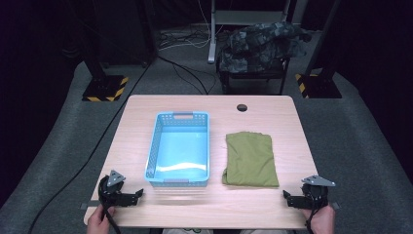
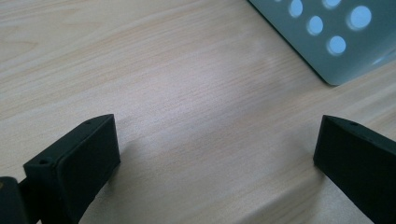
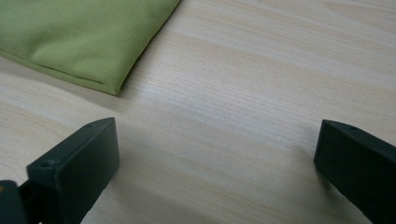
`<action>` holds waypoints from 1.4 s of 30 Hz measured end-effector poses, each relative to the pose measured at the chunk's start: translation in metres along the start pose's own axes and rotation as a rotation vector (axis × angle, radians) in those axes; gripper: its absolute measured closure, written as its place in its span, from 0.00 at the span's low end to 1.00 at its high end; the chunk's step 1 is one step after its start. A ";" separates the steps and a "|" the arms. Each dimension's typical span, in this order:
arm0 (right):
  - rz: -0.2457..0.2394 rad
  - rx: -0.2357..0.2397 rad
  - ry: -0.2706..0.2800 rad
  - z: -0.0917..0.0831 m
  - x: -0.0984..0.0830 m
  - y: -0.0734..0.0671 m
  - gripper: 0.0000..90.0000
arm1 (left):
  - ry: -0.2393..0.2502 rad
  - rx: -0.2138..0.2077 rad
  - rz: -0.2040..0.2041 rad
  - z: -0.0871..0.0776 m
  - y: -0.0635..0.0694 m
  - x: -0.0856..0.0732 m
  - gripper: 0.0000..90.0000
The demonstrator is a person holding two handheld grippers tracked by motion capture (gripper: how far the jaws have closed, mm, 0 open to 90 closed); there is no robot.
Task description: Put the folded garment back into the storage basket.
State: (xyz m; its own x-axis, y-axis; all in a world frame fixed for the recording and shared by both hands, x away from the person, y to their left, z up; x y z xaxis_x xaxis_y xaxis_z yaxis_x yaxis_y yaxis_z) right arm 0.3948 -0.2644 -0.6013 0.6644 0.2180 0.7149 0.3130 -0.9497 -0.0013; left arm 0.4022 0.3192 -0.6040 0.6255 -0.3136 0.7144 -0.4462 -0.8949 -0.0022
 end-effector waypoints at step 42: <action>-0.007 -0.016 0.030 -0.020 0.016 -0.003 0.00 | 0.001 0.026 -0.028 0.002 0.000 0.002 0.00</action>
State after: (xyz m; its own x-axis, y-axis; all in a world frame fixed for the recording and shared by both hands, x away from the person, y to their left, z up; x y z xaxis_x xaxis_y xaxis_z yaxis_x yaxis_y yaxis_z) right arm 0.3907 -0.2621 -0.5757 0.6416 0.2184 0.7353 0.3066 -0.9517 0.0151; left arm 0.4045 0.3182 -0.6039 0.6369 -0.2877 0.7153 -0.4119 -0.9112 0.0001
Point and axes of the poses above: each handheld gripper's, and its own axes: z roughly forward along the jaws, x roughly out of its top, y roughly to its right, the point moved 10 cm from there along z, roughly forward along the jaws
